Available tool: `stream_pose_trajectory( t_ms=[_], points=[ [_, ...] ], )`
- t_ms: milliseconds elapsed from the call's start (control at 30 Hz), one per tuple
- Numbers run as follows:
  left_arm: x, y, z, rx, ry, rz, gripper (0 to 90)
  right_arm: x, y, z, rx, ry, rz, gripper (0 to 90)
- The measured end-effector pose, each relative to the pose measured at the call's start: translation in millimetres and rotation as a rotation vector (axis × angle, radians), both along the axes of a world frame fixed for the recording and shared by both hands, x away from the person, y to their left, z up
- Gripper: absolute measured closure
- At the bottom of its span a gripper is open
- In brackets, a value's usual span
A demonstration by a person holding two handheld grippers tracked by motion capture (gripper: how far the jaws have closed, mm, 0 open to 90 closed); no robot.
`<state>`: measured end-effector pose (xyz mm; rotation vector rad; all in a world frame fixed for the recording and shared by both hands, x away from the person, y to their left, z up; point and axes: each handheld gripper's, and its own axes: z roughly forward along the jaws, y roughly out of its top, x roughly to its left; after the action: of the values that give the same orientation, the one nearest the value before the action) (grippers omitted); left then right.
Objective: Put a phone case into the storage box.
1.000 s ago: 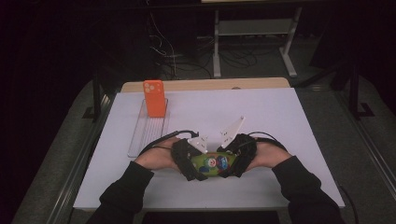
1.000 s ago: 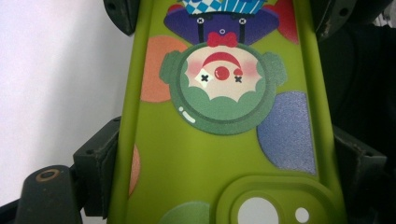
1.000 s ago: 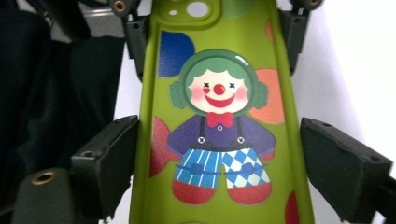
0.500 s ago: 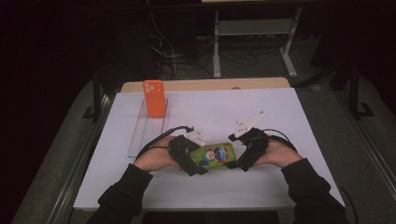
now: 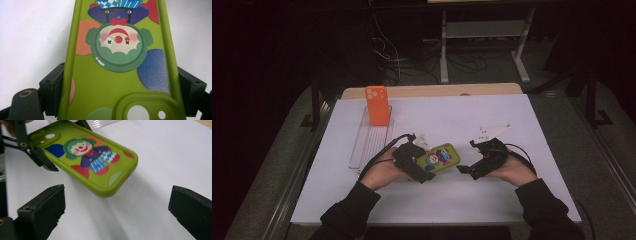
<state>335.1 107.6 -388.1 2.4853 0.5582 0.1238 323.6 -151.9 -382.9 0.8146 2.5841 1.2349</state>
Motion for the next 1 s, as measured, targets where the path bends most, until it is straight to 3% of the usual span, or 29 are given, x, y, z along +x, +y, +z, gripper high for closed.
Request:
stream_pose_trajectory(
  t_ms=[100,233,333,467,700,833,900,933,1000],
  points=[
    [0.7,-0.7,1.0,0.002,-0.011,0.028,15.1,-3.2,-1.4,-6.6,0.023,0.011,-0.047,0.0],
    [0.3,-0.4,1.6,-0.016,0.004,0.068,15.1,-8.6,-2.7,-16.0,0.048,0.021,-0.129,0.0],
    [1.3,0.7,3.1,-0.025,0.013,0.085,15.1,-13.8,-2.7,-22.8,0.058,0.002,-0.207,0.0],
    [1.5,1.9,4.7,-0.034,0.015,0.098,15.1,-17.8,-4.1,-29.3,0.092,0.015,-0.258,0.0],
    [1.5,1.9,4.7,-0.034,0.020,0.090,15.2,-16.1,-2.5,-33.7,0.080,-0.004,-0.273,0.0],
    [1.3,1.4,4.9,-0.035,0.023,0.086,15.1,-17.4,-1.4,-33.4,0.050,-0.034,-0.266,0.0],
    [-0.1,-0.1,4.0,-0.055,0.025,0.104,15.1,-18.7,-0.3,-33.1,0.029,-0.053,-0.269,0.0],
    [0.8,0.9,4.9,-0.033,0.023,0.086,15.1,-19.2,0.3,-33.0,0.018,-0.066,-0.266,0.0],
    [0.5,0.5,4.8,-0.034,0.024,0.087,15.2,-20.0,1.9,-33.0,-0.019,-0.094,-0.260,0.0]
  ],
)
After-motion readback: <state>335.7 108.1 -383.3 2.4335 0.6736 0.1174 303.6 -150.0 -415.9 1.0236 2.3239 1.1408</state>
